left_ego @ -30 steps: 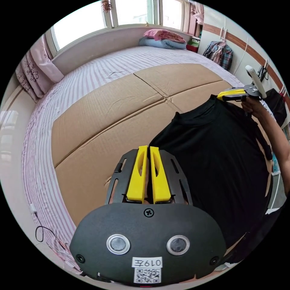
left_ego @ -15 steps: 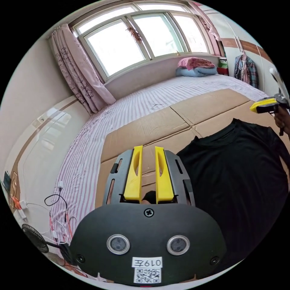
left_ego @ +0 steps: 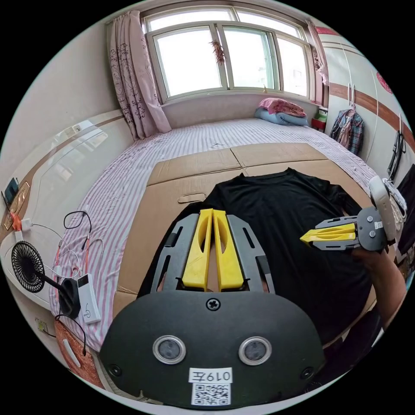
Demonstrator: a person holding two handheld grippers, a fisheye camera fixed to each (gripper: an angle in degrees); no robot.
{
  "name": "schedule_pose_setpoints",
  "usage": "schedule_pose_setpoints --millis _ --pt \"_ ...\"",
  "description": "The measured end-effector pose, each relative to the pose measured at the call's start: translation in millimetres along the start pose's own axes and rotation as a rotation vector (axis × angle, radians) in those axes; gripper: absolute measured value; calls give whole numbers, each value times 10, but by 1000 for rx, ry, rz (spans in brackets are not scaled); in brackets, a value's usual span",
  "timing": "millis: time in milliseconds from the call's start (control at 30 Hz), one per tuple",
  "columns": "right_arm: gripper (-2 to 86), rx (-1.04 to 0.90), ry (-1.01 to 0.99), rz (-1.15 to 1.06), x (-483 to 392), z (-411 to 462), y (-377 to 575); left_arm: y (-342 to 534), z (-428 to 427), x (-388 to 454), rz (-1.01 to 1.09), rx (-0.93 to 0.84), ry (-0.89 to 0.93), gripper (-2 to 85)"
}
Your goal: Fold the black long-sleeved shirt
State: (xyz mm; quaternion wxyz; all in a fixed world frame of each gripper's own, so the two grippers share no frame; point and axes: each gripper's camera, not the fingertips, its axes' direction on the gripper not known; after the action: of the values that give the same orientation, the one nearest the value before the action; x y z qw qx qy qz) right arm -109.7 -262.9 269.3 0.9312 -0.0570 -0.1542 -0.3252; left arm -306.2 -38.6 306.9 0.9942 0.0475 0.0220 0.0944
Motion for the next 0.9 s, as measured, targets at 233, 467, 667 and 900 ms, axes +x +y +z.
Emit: schedule_pose_setpoints --millis 233,467,667,900 --pt "-10 -22 60 27 -539 512 300 518 -385 -431 -55 -22 -33 8" --pt "-8 5 73 70 -800 899 663 914 -604 -722 -50 -49 -82 8" --pt "-6 -14 99 97 -977 1184 888 1211 -735 -841 -44 -65 -87 8" --pt "51 188 19 107 -1363 980 893 1656 -765 -1107 -74 -135 -98 9"
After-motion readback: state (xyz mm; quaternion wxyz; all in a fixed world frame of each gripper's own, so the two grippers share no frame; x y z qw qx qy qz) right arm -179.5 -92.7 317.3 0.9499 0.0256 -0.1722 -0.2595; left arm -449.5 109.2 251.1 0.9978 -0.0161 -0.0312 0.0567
